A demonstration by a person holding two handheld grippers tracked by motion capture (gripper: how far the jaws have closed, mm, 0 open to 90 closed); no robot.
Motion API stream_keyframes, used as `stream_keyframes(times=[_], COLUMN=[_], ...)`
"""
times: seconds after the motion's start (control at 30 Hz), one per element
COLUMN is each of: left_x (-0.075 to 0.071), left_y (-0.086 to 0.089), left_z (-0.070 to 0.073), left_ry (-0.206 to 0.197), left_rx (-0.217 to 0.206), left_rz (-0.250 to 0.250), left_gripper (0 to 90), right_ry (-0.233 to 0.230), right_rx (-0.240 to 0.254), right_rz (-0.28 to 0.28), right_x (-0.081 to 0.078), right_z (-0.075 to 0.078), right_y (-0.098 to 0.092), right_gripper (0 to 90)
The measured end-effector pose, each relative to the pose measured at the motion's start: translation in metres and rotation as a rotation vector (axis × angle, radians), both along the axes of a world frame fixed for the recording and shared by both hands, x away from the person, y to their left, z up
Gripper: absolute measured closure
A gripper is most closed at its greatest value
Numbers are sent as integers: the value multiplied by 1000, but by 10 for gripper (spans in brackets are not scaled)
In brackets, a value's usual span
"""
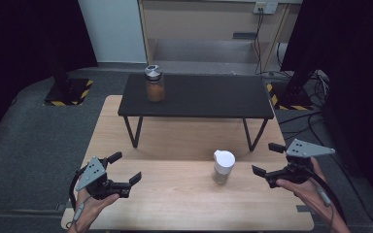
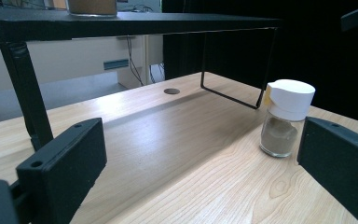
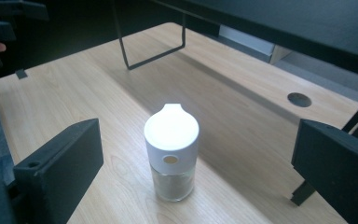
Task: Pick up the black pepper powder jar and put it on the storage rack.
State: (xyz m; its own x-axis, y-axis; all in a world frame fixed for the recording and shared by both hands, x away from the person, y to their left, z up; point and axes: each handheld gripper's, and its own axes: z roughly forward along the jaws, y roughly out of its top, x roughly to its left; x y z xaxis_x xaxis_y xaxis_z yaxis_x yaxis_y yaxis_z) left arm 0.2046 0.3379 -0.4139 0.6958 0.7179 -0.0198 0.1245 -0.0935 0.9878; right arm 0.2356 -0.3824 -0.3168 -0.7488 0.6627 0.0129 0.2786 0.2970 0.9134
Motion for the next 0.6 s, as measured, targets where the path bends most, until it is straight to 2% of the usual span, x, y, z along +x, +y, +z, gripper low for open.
stream_keyframes(times=[0.6], left_x=[-2], left_y=[-1], left_z=[0], left_ry=[-8], left_rx=[7], left_rz=[5], left_gripper=[0], right_ry=[74], right_rx=[-40], right_rz=[26], right_x=[32], right_z=[-25], right_y=[43], right_gripper=[31])
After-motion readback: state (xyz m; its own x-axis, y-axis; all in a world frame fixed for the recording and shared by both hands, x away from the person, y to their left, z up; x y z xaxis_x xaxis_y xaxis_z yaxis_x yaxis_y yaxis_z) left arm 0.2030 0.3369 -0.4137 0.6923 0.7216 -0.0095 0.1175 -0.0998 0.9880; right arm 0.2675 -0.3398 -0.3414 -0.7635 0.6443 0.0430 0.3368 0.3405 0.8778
